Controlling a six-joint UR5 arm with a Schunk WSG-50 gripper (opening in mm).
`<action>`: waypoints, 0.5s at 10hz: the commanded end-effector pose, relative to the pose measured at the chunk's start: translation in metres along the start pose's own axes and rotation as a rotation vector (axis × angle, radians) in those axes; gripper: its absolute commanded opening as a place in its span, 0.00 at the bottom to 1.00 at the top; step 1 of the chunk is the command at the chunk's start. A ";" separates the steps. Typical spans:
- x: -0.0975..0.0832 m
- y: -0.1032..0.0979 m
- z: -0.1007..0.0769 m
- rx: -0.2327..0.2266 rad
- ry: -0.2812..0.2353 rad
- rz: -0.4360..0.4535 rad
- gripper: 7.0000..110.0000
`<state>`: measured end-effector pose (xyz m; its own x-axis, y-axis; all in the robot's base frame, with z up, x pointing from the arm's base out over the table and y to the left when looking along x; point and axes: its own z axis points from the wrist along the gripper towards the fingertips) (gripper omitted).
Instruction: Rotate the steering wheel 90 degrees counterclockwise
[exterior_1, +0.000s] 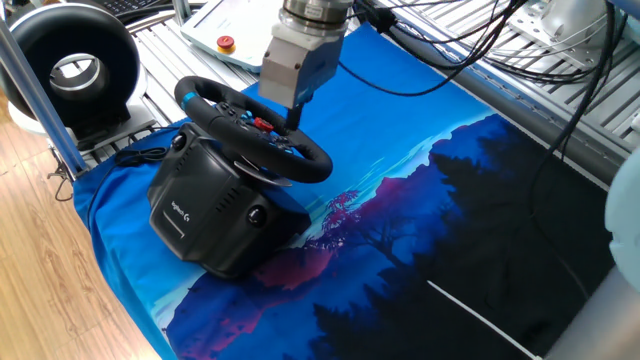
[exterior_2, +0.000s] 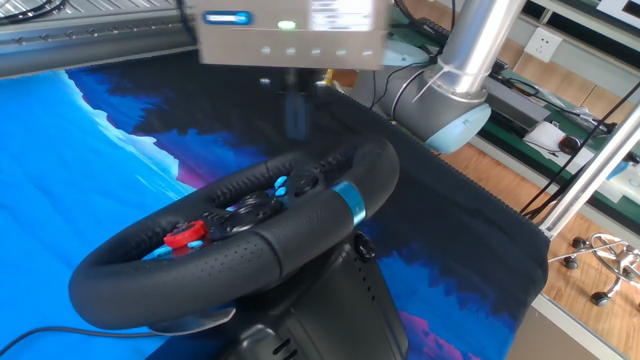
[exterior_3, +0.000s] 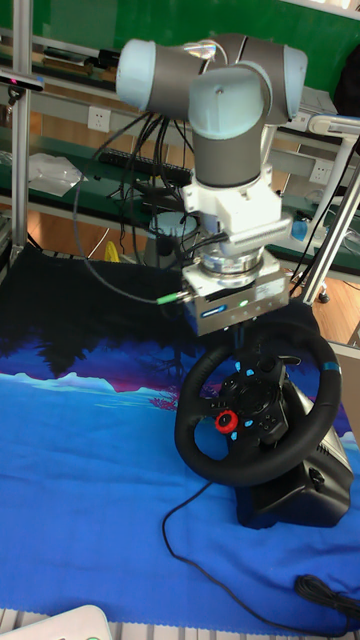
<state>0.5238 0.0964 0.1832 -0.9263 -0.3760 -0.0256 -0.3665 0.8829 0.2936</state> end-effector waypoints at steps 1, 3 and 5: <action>0.001 -0.042 0.018 0.081 0.018 0.017 0.00; 0.001 -0.060 0.024 0.129 0.012 0.022 0.00; -0.004 -0.072 0.030 0.159 -0.006 0.025 0.00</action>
<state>0.5410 0.0555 0.1459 -0.9310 -0.3649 -0.0104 -0.3608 0.9156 0.1777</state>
